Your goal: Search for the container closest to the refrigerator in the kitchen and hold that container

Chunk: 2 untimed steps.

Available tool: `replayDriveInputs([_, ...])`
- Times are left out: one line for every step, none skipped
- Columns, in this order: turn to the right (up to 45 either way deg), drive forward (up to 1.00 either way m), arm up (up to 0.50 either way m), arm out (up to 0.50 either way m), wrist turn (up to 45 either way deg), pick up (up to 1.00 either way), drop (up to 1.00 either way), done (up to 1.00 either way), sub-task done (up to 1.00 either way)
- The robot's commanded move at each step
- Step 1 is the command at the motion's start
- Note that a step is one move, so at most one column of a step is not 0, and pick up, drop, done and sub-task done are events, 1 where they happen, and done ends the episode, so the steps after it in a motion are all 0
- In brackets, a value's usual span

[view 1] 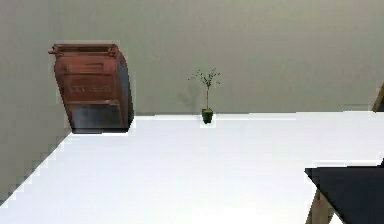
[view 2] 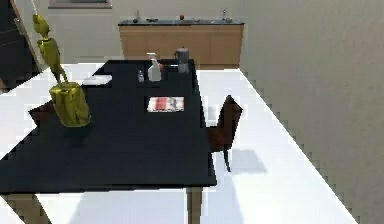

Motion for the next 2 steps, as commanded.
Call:
replayDriveInputs([0.0,1.00,0.00,0.00,0.0,0.00,0.00,0.00,0.00])
replayDriveInputs([45.0,0.00,0.00,0.00,0.0,0.00,0.00,0.00,0.00])
